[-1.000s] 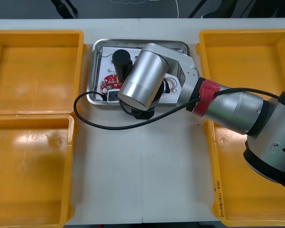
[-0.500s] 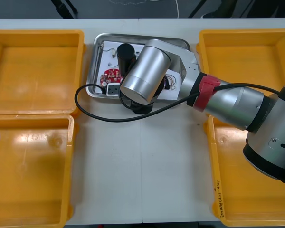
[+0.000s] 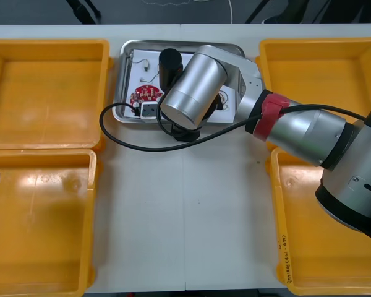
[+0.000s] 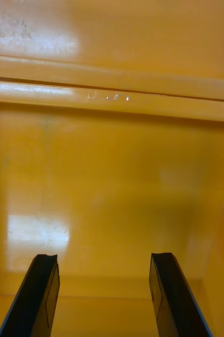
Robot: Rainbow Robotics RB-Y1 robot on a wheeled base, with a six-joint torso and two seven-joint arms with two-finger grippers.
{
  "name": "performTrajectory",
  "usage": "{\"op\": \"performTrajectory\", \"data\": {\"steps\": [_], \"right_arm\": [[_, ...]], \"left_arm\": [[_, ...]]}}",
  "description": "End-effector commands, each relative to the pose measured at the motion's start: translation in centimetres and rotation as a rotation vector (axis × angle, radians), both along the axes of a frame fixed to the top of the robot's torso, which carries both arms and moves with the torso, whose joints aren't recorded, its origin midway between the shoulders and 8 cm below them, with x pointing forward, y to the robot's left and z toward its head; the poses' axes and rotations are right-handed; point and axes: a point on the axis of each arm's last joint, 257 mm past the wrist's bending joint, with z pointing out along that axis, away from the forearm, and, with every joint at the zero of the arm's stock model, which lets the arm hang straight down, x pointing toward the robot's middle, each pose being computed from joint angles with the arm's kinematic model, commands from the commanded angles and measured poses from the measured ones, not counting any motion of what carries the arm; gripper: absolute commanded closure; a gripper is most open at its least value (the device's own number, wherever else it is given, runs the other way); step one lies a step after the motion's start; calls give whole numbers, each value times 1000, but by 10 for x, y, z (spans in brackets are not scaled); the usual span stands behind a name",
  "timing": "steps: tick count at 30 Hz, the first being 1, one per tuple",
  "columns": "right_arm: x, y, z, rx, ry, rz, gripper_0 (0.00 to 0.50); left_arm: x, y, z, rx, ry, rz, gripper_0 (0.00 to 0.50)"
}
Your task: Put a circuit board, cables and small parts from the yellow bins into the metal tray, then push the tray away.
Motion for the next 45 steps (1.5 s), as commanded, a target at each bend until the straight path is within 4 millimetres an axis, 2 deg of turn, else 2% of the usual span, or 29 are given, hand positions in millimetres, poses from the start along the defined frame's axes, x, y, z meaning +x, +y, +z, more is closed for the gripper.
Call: {"op": "performTrajectory", "data": {"steps": [1, 6, 23, 30, 45], "right_arm": [[15, 19, 41, 19, -57, 46, 500], [24, 13, 47, 6, -68, 40, 500], [35, 22, 58, 31, -117, 75, 500], [41, 19, 64, 21, -146, 80, 500], [52, 14, 62, 29, -163, 76, 500]], "left_arm": [[-6, 14, 13, 100, -11, -80, 0], [-6, 14, 13, 100, -11, -80, 0], [-6, 14, 13, 100, -11, -80, 0], [-6, 14, 13, 100, -11, -80, 0], [-6, 14, 13, 100, -11, -80, 0]]}}
